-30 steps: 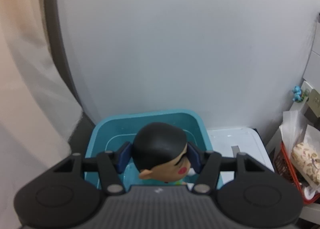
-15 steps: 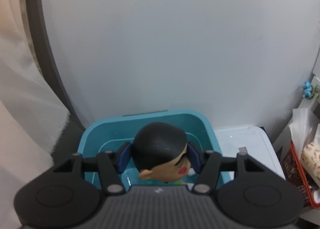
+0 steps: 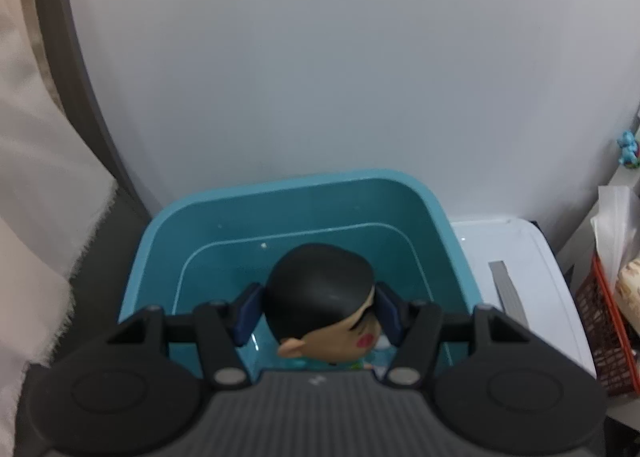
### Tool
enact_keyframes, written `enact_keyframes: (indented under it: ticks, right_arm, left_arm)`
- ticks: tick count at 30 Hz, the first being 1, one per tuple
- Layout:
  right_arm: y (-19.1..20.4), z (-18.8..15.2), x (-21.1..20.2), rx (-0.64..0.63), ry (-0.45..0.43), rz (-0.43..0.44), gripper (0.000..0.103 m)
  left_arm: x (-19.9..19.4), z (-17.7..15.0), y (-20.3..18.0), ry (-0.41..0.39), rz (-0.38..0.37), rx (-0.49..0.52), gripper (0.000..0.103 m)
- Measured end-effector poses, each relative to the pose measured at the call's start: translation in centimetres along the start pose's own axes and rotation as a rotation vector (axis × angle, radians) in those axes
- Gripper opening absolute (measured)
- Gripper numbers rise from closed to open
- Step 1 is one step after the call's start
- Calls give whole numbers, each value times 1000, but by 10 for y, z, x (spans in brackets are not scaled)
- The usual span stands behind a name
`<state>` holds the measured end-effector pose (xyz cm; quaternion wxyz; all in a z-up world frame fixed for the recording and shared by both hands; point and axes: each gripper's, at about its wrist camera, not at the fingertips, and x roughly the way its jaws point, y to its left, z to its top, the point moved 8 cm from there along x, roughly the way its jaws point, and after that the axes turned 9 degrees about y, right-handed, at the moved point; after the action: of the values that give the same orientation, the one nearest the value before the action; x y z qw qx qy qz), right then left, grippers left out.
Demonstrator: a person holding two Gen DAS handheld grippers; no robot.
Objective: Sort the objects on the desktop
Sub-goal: 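Lower the figurine into the teal bin and open the left gripper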
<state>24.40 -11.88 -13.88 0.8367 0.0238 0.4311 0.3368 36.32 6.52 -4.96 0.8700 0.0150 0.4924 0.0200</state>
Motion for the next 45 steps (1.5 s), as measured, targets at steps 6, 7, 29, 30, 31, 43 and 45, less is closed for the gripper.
enact_keyframes:
  ticks: [6,7,29,30,31,43,45]
  right_arm:
    - [-2,0,2,7,12,-2,90]
    - [-2,0,2,7,11,-2,90]
    - [-9,-1,1,12,16,-20,90]
    - [-10,-1,1,14,16,-21,90]
    - [-10,-1,1,16,15,-22,90]
    - [-4,1,-3,0,7,-18,90]
    - [-3,1,-5,-1,4,-18,90]
  left_arm:
    - [3,-7,4,53,-9,-16,63]
    - [3,-9,4,60,-13,-22,63]
    - [-49,-40,-12,103,8,-18,62]
    - [-55,-42,-14,100,10,-13,62]
    - [-61,-43,-15,97,12,-9,62]
    - [-133,-38,-54,46,12,5,62]
    - [-121,-29,-41,36,11,9,62]
